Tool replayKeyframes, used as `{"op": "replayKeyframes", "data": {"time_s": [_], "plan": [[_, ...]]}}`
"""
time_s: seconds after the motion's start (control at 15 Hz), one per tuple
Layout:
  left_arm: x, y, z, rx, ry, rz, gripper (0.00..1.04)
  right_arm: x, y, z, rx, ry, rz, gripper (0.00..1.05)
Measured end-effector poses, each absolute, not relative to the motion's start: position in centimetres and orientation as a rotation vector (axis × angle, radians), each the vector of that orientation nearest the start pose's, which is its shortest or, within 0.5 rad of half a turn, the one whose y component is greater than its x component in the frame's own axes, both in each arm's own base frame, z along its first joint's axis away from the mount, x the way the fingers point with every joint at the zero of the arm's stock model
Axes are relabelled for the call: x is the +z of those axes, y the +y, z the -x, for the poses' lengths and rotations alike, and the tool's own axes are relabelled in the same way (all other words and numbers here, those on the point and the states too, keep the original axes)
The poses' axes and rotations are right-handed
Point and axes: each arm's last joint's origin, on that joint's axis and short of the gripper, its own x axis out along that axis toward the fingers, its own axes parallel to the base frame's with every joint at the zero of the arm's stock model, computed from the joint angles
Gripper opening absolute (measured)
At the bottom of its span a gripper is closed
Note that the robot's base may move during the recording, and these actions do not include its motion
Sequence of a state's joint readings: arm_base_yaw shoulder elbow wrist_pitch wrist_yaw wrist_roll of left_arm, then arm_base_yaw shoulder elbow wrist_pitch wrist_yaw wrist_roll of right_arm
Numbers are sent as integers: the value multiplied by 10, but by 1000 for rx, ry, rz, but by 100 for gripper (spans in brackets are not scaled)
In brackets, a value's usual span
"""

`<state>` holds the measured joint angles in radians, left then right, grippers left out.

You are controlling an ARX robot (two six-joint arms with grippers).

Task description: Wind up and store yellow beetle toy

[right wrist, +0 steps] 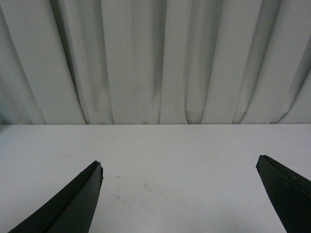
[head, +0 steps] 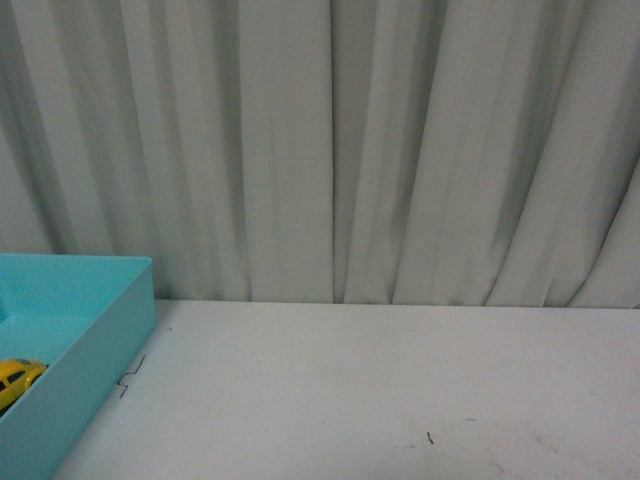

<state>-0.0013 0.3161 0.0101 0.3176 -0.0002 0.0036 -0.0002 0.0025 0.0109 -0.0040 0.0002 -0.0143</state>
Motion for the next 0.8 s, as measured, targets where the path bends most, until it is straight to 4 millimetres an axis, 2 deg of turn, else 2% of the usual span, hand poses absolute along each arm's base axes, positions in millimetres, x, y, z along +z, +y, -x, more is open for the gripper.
{"op": "replayKeyframes", "data": {"time_s": [0.8], "plan": [[166,0,-97,-2,4,-4,2,167,0,-97,-1,-4,14,98]]}}
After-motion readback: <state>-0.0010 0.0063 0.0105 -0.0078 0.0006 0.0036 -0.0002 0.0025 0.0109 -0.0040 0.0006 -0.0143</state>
